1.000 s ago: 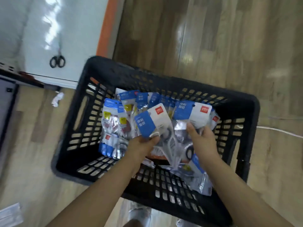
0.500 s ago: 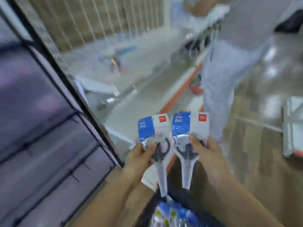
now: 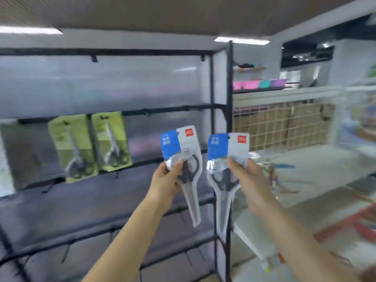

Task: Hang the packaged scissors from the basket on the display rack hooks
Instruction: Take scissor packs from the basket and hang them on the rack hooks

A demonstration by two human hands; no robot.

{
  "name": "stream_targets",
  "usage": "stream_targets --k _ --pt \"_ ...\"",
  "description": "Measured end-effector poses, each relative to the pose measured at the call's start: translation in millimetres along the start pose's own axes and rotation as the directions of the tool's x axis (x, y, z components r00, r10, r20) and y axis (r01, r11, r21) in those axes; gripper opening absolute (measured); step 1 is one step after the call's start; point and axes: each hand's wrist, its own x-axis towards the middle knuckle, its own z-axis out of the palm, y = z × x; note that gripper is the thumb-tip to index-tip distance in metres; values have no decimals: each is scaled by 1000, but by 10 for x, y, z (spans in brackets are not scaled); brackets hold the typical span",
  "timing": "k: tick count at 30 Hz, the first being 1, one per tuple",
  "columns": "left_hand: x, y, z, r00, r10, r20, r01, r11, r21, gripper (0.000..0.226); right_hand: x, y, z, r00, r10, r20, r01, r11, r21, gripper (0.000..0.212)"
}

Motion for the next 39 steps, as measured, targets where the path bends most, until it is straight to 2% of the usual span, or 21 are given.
stream_targets --k 2,5,8,11,16,21,24,28,39 --pt "-41 32 -396 998 12 -56 -11 1000 19 10 -33 159 332 993 79 83 -80 997 6 9" --pt "-5 -54 -902 990 -20 -140 24 999 25 11 -63 420 733 971 184 150 -186 983 1 18" --pt "123 -144 -1205 977 -65 -204 70 997 13 11 -58 598 1015 957 224 184 -227 974 -3 12" --pt "339 -188 -1348 968 -59 -245 67 997 27 12 98 695 1171 952 228 204 -224 974 -43 15" --pt "757 -136 -1391 980 -38 -195 33 999 -31 7 552 581 1378 969 149 198 -138 988 -69 17" --pt "1089 76 -1425 985 35 -172 -33 999 11 10 920 344 1671 989 34 147 -33 999 -9 8" --pt "1238 200 -1464 981 80 -176 -78 997 15 16 1103 225 1843 992 -29 123 24 999 37 10" --pt "1341 337 -1501 973 132 -187 -131 991 20 12 1251 130 2032 988 -95 124 88 994 58 17" --pt "1446 409 -1646 977 145 -154 -134 988 81 10 1500 186 2292 993 -115 40 111 991 76 12"
